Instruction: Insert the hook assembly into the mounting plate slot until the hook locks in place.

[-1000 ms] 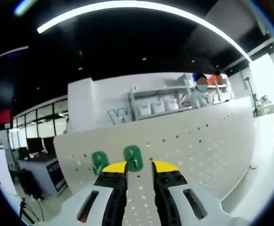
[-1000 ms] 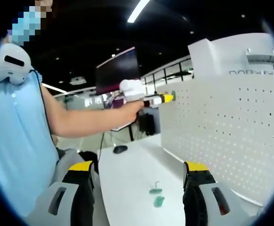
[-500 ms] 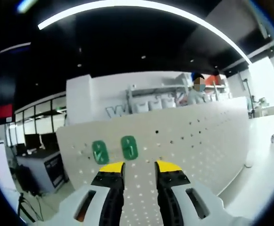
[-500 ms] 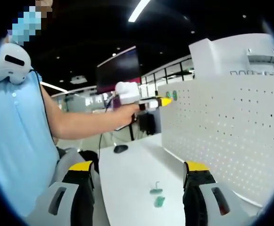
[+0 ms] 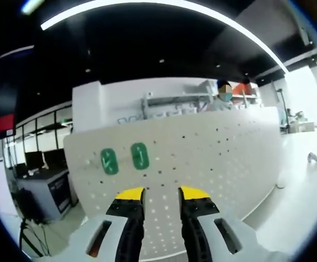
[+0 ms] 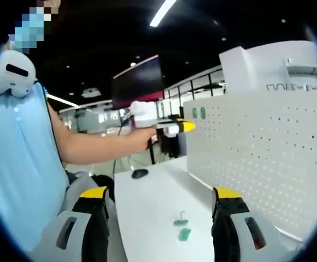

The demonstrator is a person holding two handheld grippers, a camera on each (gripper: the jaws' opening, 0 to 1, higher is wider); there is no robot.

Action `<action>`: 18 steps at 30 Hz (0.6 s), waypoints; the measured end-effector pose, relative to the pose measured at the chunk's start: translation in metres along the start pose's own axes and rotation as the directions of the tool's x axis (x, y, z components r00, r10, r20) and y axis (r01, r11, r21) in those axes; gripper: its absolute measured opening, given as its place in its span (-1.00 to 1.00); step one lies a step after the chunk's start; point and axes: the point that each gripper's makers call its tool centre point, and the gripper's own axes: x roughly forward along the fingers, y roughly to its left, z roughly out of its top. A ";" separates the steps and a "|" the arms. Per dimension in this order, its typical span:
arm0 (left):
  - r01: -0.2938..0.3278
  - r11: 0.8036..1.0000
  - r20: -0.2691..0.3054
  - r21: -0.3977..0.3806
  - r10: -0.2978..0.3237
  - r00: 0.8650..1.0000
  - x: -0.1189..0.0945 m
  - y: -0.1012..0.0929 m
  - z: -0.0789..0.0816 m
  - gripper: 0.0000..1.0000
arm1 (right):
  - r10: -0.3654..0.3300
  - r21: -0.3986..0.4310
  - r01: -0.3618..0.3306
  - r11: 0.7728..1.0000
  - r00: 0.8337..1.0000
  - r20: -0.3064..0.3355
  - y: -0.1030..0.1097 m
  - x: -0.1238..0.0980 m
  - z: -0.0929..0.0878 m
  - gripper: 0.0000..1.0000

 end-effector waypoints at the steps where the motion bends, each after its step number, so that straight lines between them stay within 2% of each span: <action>1: 0.003 1.000 -0.003 -0.011 -0.003 1.000 0.000 0.000 -0.002 -0.50 | -0.001 -0.001 0.001 1.000 1.000 0.001 0.000 0.000 0.000 0.55; 6: 0.013 1.000 -0.025 -0.021 -0.014 1.000 -0.005 -0.002 -0.012 -0.51 | -0.002 -0.005 0.002 1.000 1.000 0.006 0.001 -0.001 0.002 0.55; 15: 0.061 0.998 -0.071 -0.029 -0.063 0.995 -0.018 -0.017 -0.031 -0.52 | -0.003 -0.010 0.003 1.000 1.000 0.007 0.004 -0.003 0.002 0.55; 18: 0.092 0.996 -0.089 -0.014 -0.093 0.992 -0.024 -0.028 -0.039 -0.52 | -0.004 -0.012 0.004 1.000 1.000 0.010 0.005 -0.004 0.003 0.55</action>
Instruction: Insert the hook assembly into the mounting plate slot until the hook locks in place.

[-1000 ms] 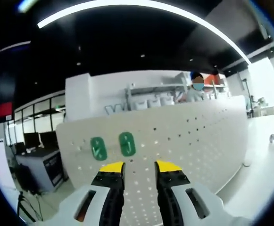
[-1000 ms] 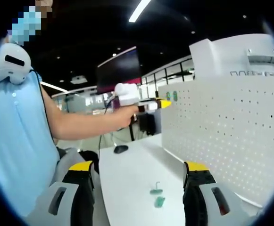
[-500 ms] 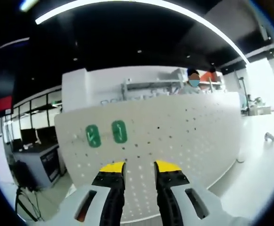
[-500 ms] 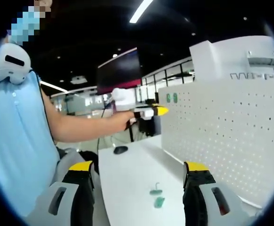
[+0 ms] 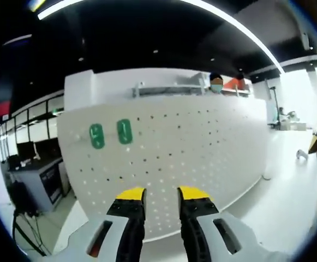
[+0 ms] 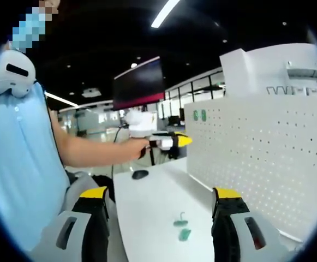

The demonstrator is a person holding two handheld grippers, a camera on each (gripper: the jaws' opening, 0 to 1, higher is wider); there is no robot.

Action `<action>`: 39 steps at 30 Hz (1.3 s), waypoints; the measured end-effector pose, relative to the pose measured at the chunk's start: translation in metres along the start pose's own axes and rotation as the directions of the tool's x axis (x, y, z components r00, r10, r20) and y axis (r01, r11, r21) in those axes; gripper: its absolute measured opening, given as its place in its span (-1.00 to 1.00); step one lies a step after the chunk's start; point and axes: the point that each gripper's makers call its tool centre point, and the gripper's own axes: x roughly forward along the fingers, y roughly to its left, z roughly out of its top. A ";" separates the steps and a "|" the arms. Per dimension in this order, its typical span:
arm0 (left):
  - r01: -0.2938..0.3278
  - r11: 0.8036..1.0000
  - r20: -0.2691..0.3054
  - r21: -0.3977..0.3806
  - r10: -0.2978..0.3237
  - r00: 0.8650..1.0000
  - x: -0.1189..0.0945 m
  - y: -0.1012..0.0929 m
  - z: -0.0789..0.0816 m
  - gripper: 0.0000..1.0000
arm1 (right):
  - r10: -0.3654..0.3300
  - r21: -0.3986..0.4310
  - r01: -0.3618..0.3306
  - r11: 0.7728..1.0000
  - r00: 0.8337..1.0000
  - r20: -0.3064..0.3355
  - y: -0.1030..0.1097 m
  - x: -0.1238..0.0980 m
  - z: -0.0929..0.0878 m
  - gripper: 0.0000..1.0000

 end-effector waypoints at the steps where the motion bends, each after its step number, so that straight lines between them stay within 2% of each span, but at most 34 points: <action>1: 0.005 1.000 -0.002 0.004 -0.005 1.000 -0.001 -0.002 -0.001 -0.53 | -0.001 0.000 0.001 1.000 1.000 0.000 0.000 0.000 0.000 0.55; 11: 0.083 0.996 -0.079 0.015 -0.082 0.994 -0.011 -0.029 -0.031 -0.52 | -0.004 -0.002 0.004 1.000 1.000 0.003 0.003 -0.003 0.000 0.56; 16: 0.135 0.990 -0.117 0.030 -0.131 0.984 -0.016 -0.043 -0.045 -0.53 | -0.005 -0.003 0.005 1.000 1.000 0.005 0.003 -0.004 0.000 0.56; 23: 0.177 0.983 -0.151 0.043 -0.169 0.974 -0.021 -0.055 -0.060 -0.54 | -0.005 -0.001 0.005 1.000 1.000 0.002 0.003 -0.004 -0.001 0.56; 28: 0.232 0.971 -0.201 0.055 -0.217 0.955 -0.025 -0.071 -0.080 -0.55 | -0.004 0.000 0.004 1.000 1.000 0.000 0.003 -0.003 -0.002 0.56; 32: 0.279 0.958 -0.246 0.061 -0.256 0.935 -0.028 -0.084 -0.097 -0.56 | -0.005 0.001 0.005 1.000 1.000 -0.005 0.003 -0.002 -0.003 0.56; 34: 0.313 0.948 -0.277 0.054 -0.287 0.917 -0.030 -0.092 -0.107 -0.56 | -0.004 0.003 0.004 1.000 1.000 -0.005 0.003 -0.002 -0.003 0.56; 35: 0.320 0.946 -0.283 0.051 -0.293 0.913 -0.030 -0.094 -0.109 -0.56 | -0.005 0.003 0.005 1.000 1.000 -0.006 0.002 -0.002 -0.003 0.56; 37: 0.352 0.935 -0.304 0.039 -0.324 0.896 -0.032 -0.101 -0.116 -0.57 | -0.005 0.005 0.005 1.000 1.000 -0.006 0.002 -0.002 -0.004 0.56; 39: 0.366 0.930 -0.322 0.025 -0.339 0.884 -0.032 -0.106 -0.123 -0.55 | -0.004 0.005 0.004 1.000 1.000 -0.007 0.002 -0.002 -0.004 0.56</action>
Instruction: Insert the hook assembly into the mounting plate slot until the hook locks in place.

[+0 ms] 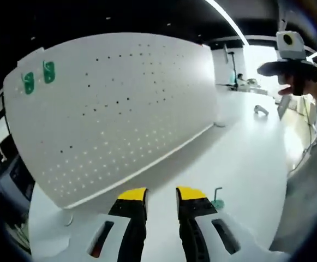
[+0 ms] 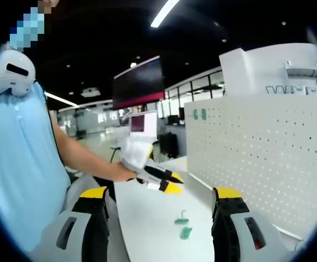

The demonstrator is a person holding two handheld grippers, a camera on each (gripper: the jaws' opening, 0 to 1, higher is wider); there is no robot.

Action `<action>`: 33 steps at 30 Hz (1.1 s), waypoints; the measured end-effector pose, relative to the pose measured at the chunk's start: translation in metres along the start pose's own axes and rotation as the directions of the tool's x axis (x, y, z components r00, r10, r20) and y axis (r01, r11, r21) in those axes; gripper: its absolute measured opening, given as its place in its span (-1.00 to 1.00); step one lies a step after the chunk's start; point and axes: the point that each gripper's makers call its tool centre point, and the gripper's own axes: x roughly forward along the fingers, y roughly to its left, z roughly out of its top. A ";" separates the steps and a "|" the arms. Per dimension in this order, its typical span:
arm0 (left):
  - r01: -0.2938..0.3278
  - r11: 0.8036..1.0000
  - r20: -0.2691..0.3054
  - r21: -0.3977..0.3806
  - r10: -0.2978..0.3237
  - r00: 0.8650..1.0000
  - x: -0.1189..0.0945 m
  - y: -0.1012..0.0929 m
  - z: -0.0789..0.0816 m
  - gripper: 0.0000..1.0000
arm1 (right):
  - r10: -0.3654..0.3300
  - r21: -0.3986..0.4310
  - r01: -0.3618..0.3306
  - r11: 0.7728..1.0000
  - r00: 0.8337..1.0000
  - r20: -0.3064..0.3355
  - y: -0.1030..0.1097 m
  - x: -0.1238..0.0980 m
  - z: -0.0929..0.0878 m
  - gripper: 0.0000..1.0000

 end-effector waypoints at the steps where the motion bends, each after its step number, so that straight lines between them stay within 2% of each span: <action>1: 0.007 1.000 -0.003 -0.008 -0.007 1.000 0.001 -0.001 -0.001 -0.54 | 0.000 0.001 0.000 1.000 1.000 -0.002 0.000 0.000 -0.001 0.56; 5: 0.022 0.999 -0.027 -0.024 -0.022 0.999 0.005 -0.003 -0.009 -0.53 | -0.004 0.001 0.004 1.000 1.000 -0.006 0.000 0.000 -0.002 0.56; 12: 0.052 0.999 -0.080 0.000 -0.052 0.995 0.010 -0.011 -0.022 -0.52 | -0.005 0.003 0.005 1.000 1.000 -0.011 0.000 0.000 -0.004 0.56; 18: 0.092 0.996 -0.141 -0.002 -0.092 0.986 0.017 -0.017 -0.036 -0.49 | -0.007 0.004 0.007 1.000 1.000 -0.014 -0.002 0.000 -0.005 0.56; 25: 0.118 0.993 -0.181 -0.005 -0.117 0.976 0.023 -0.024 -0.046 -0.49 | -0.012 0.004 0.012 1.000 1.000 -0.024 -0.004 0.001 -0.008 0.55; 33: 0.136 0.991 -0.203 -0.007 -0.134 0.970 0.029 -0.029 -0.052 -0.53 | -0.007 0.009 0.008 1.000 1.000 -0.024 -0.004 0.002 -0.009 0.55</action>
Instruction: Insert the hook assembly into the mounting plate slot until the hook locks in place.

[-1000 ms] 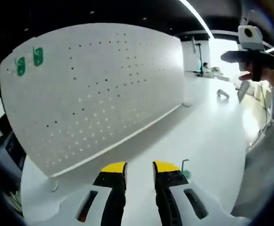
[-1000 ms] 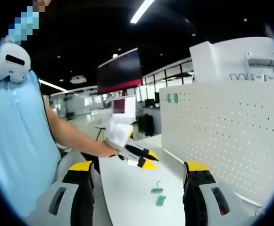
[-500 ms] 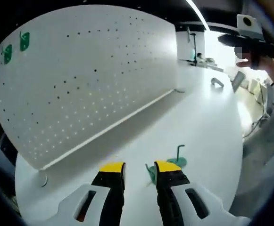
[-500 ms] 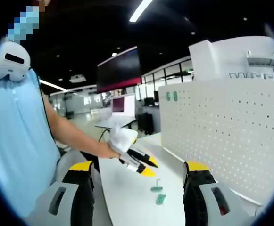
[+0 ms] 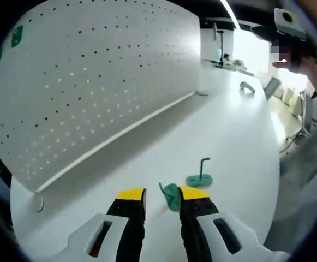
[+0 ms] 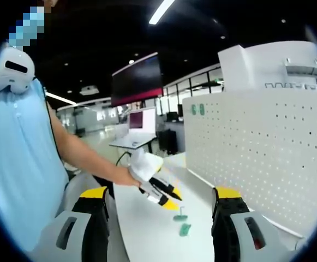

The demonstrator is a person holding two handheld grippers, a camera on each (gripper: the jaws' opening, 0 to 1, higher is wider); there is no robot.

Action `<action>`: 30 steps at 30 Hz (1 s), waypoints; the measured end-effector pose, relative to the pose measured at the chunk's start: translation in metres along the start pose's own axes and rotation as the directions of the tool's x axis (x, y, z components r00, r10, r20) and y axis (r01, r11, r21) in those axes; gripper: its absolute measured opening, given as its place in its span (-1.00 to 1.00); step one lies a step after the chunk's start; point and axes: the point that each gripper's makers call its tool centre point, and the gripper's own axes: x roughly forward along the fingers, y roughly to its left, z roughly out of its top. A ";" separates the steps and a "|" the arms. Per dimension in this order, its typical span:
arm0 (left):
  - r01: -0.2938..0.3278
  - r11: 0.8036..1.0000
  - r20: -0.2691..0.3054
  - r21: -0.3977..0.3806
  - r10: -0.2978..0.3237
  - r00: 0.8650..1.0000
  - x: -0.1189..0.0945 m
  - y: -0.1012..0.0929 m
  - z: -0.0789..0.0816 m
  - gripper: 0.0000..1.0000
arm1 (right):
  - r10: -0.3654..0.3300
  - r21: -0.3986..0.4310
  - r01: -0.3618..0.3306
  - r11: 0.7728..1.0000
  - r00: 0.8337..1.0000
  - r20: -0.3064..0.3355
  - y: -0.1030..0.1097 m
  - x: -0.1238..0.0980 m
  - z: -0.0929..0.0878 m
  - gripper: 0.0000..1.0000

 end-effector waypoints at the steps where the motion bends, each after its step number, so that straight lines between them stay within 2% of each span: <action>1: 0.002 1.000 -0.002 0.000 -0.002 1.000 0.001 -0.001 0.000 -0.53 | 0.000 0.001 0.000 1.000 1.000 0.001 0.000 0.000 0.000 0.55; 13: 0.022 1.000 -0.046 -0.009 -0.022 0.999 0.014 -0.004 -0.009 -0.55 | -0.005 0.007 0.005 1.000 1.000 -0.004 -0.002 -0.002 -0.003 0.55; 30: 0.036 0.999 -0.076 -0.020 -0.037 0.996 0.023 -0.005 -0.013 -0.63 | -0.012 0.013 0.012 1.000 1.000 -0.005 -0.007 -0.004 -0.006 0.55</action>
